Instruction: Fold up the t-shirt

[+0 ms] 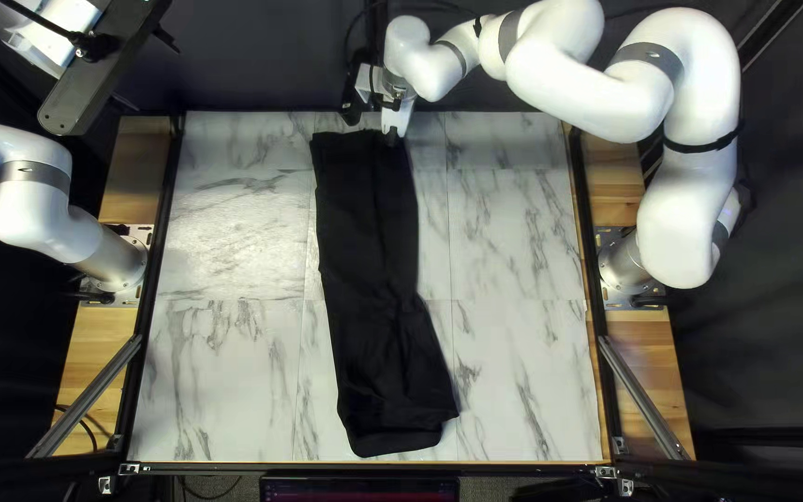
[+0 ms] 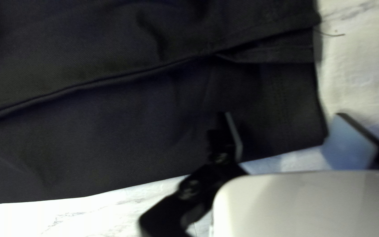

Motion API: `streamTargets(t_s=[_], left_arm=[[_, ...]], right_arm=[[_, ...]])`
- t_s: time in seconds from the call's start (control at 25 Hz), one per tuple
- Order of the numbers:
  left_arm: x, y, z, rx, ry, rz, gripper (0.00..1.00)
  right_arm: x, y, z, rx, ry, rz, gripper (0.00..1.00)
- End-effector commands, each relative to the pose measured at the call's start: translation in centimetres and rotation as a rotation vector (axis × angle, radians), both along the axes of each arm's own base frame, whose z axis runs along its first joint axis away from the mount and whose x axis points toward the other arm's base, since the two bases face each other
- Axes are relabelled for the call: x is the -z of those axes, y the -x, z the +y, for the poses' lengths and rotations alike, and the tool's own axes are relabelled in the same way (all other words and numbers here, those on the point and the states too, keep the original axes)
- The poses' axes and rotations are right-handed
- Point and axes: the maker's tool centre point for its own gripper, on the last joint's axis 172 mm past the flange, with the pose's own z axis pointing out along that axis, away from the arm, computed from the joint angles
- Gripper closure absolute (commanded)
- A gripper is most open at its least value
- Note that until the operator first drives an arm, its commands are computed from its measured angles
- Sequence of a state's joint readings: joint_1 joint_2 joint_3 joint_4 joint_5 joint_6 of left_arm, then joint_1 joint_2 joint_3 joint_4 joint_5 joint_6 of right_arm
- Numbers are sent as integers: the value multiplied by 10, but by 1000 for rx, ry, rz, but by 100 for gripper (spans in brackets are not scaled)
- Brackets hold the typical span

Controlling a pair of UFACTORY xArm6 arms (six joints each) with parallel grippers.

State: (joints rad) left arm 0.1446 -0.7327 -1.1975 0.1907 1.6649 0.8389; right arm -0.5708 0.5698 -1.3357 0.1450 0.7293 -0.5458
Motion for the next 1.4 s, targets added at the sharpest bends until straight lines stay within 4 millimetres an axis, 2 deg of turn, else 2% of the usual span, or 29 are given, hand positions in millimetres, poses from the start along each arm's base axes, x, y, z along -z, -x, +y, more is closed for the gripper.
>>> streamTargets(t_s=[0.04,0.36,0.48,0.6,0.76,0.92,1.04,1.24,1.4], left_arm=[[0,0,0,0,0,0,0],[0,0,0,0,0,0,0],[0,0,0,0,0,0,0],[0,0,0,0,0,0,0],[0,0,0,0,0,0,0],[0,0,0,0,0,0,0],[0,0,0,0,0,0,0],[0,0,0,0,0,0,0],[0,0,0,0,0,0,0]], right_arm=[[-5,-2,2,3,6,-8,99],[-48,-11,28,16,50,-52,100],[-69,-13,46,21,75,-74,100],[-81,-14,63,20,94,-91,100],[-86,-19,80,7,113,-105,100],[-80,-23,101,-17,127,-116,100],[-74,-20,114,-26,134,-118,100],[-78,-12,142,-29,150,-129,100],[-66,-7,166,-53,161,-132,98]])
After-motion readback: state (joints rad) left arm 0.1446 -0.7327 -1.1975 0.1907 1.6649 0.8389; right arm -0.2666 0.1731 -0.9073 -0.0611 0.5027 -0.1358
